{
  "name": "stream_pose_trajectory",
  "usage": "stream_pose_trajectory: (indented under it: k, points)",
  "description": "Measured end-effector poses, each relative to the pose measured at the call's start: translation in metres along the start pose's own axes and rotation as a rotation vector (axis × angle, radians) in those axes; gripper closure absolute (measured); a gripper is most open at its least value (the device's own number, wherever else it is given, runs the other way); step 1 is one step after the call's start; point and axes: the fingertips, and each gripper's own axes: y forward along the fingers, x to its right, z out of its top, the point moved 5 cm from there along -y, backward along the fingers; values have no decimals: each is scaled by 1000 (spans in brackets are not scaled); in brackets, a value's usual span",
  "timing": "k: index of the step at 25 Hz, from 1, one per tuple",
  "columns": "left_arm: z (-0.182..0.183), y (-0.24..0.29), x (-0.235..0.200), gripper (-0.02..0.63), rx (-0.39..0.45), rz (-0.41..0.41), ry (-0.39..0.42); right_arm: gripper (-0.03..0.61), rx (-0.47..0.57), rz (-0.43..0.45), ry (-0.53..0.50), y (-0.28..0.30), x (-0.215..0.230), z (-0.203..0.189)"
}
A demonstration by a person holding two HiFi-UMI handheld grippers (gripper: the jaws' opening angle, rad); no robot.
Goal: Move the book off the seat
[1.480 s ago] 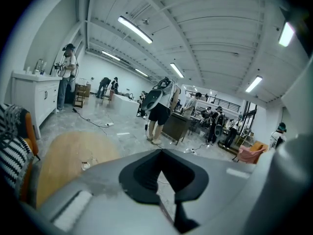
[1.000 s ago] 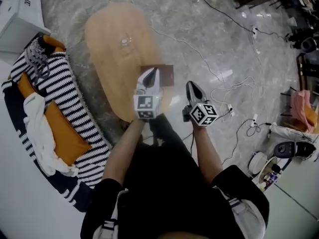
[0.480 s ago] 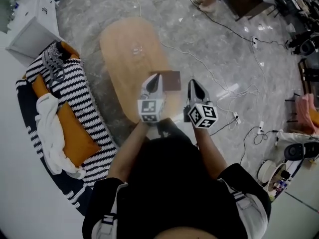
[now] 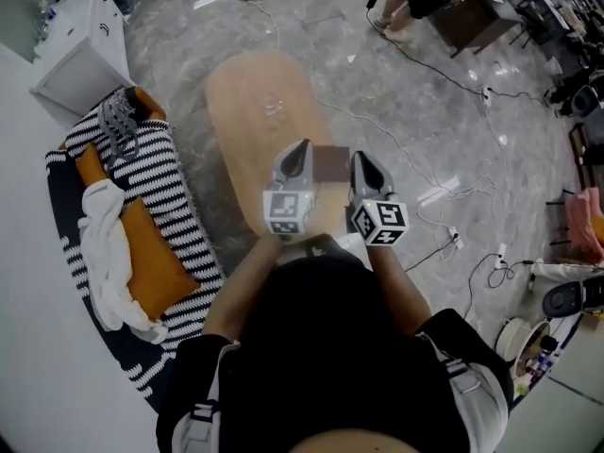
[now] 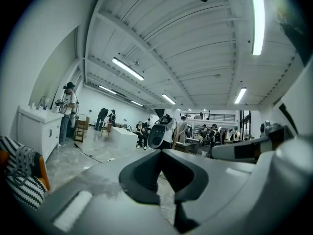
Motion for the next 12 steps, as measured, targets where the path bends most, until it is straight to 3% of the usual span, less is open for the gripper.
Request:
stream_pose_trajectory:
  k: [12]
  points:
    - [13, -16, 4, 607, 28, -12, 8, 571, 14, 51, -7, -1, -21, 0]
